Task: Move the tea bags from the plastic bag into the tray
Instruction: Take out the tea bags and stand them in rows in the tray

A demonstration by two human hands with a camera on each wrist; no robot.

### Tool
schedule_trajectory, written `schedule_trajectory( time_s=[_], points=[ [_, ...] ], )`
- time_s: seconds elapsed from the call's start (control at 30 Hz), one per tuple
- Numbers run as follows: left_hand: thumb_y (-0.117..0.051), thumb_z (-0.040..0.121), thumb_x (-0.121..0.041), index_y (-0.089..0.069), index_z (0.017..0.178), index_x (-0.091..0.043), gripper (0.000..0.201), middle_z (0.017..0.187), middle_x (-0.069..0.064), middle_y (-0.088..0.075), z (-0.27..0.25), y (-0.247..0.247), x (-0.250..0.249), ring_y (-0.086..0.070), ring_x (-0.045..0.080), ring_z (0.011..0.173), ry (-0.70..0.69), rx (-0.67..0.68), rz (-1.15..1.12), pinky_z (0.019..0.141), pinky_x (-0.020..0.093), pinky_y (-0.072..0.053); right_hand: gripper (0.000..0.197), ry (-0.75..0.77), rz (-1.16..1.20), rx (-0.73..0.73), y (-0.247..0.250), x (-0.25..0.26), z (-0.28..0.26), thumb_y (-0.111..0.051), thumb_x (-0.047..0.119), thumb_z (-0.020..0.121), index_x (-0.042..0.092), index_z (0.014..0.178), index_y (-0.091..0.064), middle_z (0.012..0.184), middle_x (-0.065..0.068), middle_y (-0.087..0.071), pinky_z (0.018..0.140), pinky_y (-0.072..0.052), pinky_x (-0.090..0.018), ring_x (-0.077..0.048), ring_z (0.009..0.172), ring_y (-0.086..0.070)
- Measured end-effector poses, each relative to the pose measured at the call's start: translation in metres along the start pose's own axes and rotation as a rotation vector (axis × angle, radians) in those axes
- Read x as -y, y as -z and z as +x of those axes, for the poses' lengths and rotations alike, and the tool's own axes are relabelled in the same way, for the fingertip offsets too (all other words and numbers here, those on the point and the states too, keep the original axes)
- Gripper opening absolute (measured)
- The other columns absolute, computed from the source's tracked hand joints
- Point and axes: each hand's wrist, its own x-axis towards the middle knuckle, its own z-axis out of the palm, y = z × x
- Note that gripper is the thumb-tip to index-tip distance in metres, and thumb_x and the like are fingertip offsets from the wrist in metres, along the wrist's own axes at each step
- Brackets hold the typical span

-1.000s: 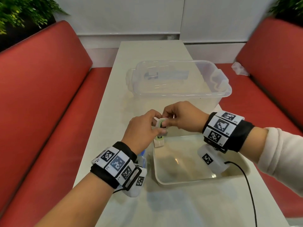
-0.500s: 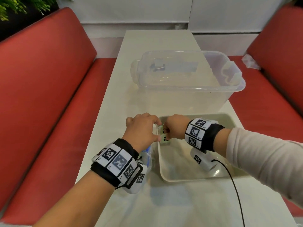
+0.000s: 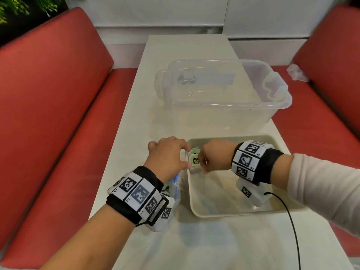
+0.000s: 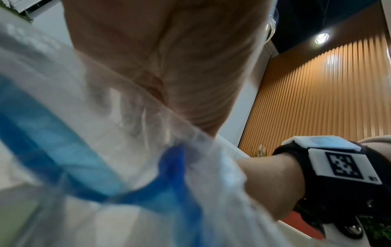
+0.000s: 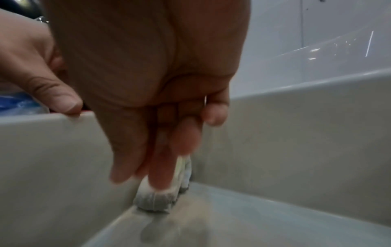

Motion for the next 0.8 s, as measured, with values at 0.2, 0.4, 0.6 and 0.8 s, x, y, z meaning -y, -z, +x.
schedule_trajectory(
  time_s=[0.2, 0.4, 0.6, 0.8],
  points=[
    [-0.068, 0.078, -0.041, -0.056, 0.113, -0.035, 0.038, 0.122, -0.009, -0.054, 0.000, 0.000, 0.001, -0.046, 0.015, 0.118, 0.000, 0.005, 0.013, 0.095, 0.036, -0.024, 0.041, 0.112, 0.015, 0.270, -0.010, 0.002, 0.015, -0.060, 0.014, 0.088, 0.024, 0.127, -0.057, 0.118, 0.003, -0.063, 0.093, -0.041, -0.023, -0.016, 0.104, -0.057],
    [-0.065, 0.083, -0.036, -0.057, 0.114, -0.032, 0.032, 0.122, -0.011, -0.058, -0.002, 0.011, 0.007, -0.049, 0.012, 0.116, -0.038, 0.003, -0.050, 0.099, 0.035, -0.028, 0.043, 0.093, 0.006, 0.240, -0.009, 0.002, 0.021, -0.062, 0.017, 0.086, 0.027, 0.128, -0.057, 0.113, 0.002, -0.064, 0.090, -0.040, -0.023, -0.017, 0.099, -0.056],
    [-0.069, 0.078, -0.008, -0.067, 0.086, -0.022, 0.017, 0.085, -0.008, -0.068, -0.028, 0.056, 0.041, -0.060, 0.001, 0.075, -0.060, -0.119, -0.270, 0.070, 0.002, -0.041, 0.029, 0.038, 0.127, -0.046, 0.020, 0.009, -0.012, -0.062, 0.028, 0.087, 0.025, 0.116, -0.063, 0.102, 0.002, -0.063, 0.077, -0.035, -0.022, -0.011, 0.084, -0.047],
    [-0.054, 0.080, -0.002, -0.070, 0.104, -0.020, 0.034, 0.101, -0.005, -0.070, -0.051, 0.023, 0.056, -0.064, 0.009, 0.091, -0.106, 0.147, 0.100, 0.078, 0.009, -0.045, 0.021, 0.007, 0.361, -0.303, 0.035, 0.032, -0.048, -0.063, 0.035, 0.085, 0.028, 0.105, -0.067, 0.088, 0.009, -0.062, 0.075, -0.041, -0.024, -0.009, 0.079, -0.053]
  ],
)
